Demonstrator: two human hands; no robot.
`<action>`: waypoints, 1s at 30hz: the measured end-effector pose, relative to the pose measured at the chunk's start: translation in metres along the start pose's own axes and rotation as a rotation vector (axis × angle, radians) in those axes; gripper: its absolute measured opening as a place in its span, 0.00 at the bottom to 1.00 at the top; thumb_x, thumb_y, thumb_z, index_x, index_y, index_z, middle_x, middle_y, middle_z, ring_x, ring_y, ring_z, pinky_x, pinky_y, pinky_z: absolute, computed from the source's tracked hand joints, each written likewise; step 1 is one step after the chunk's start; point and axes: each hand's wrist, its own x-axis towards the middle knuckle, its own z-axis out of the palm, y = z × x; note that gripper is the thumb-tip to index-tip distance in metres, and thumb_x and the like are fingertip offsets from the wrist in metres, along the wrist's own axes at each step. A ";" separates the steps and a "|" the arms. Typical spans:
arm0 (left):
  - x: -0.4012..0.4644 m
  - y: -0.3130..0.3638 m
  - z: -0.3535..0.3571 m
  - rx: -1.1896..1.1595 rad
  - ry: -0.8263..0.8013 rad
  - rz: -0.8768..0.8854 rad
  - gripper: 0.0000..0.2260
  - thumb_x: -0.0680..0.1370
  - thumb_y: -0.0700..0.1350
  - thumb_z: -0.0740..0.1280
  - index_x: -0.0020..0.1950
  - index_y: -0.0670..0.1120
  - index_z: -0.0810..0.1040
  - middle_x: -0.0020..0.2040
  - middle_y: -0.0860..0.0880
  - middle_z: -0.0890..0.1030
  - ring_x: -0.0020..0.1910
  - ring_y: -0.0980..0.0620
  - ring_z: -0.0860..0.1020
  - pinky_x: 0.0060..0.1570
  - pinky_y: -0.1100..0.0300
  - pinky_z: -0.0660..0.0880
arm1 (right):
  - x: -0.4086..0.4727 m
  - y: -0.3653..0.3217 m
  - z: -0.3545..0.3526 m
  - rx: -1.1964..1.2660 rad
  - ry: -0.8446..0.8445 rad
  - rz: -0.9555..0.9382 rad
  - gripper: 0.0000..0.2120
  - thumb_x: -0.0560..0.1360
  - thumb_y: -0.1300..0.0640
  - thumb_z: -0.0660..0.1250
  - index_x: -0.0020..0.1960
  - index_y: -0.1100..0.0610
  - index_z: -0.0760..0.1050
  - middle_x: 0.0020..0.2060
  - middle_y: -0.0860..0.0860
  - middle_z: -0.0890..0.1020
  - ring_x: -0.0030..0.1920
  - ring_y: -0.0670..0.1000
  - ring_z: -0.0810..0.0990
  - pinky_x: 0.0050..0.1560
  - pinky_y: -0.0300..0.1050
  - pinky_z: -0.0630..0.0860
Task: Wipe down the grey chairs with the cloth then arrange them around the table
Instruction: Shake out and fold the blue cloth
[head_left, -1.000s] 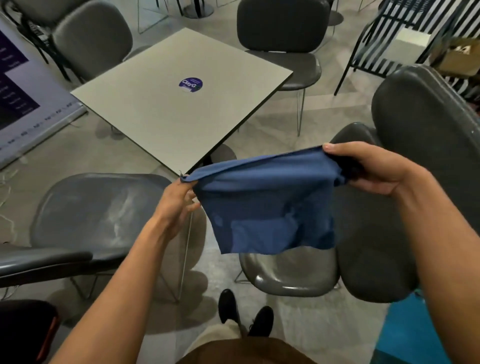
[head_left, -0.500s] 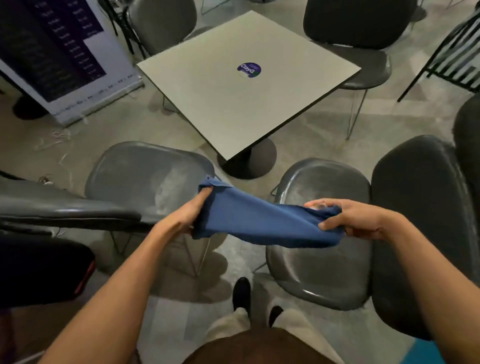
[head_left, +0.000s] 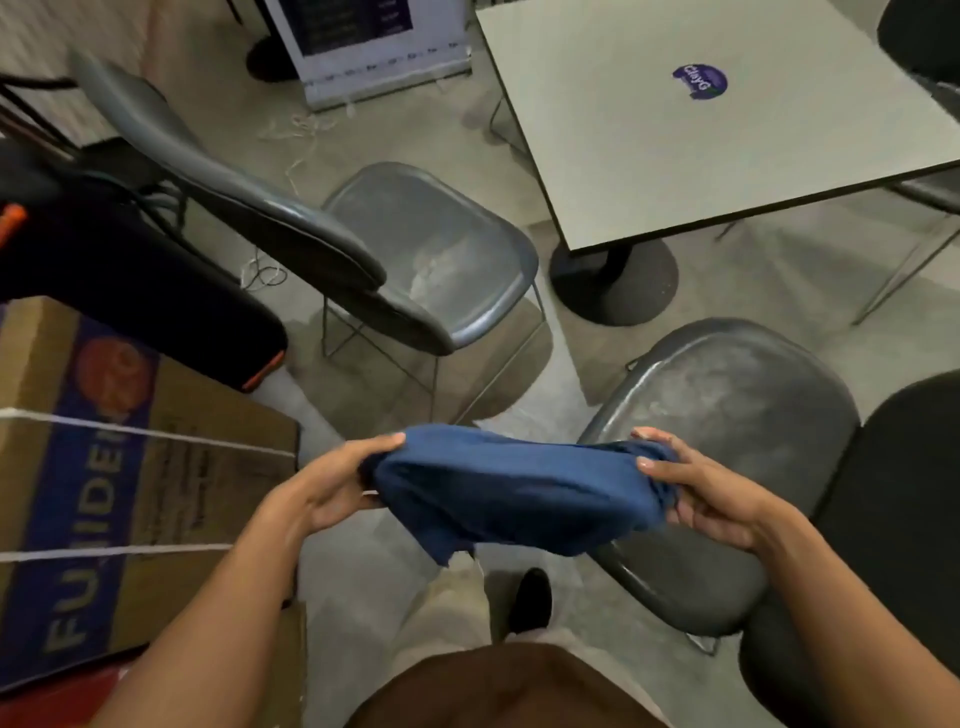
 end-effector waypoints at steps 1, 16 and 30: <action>-0.006 -0.008 -0.004 -0.046 -0.001 0.006 0.31 0.66 0.57 0.80 0.65 0.45 0.82 0.61 0.43 0.84 0.61 0.42 0.81 0.58 0.46 0.78 | 0.002 0.003 -0.001 -0.003 -0.002 0.021 0.39 0.63 0.59 0.84 0.69 0.48 0.72 0.64 0.56 0.81 0.55 0.57 0.84 0.44 0.50 0.84; -0.055 -0.063 -0.081 0.343 0.343 -0.051 0.10 0.80 0.48 0.72 0.57 0.45 0.78 0.50 0.43 0.79 0.40 0.51 0.77 0.34 0.61 0.73 | 0.026 0.009 0.121 -1.380 -0.085 0.242 0.33 0.65 0.47 0.83 0.65 0.43 0.71 0.64 0.48 0.74 0.62 0.51 0.75 0.65 0.51 0.74; -0.047 -0.045 -0.126 0.454 0.009 0.155 0.38 0.71 0.37 0.79 0.73 0.61 0.68 0.68 0.47 0.70 0.57 0.58 0.74 0.45 0.65 0.74 | 0.028 0.033 0.130 -0.631 0.219 -0.135 0.16 0.72 0.74 0.68 0.56 0.60 0.73 0.48 0.62 0.76 0.45 0.58 0.77 0.44 0.49 0.77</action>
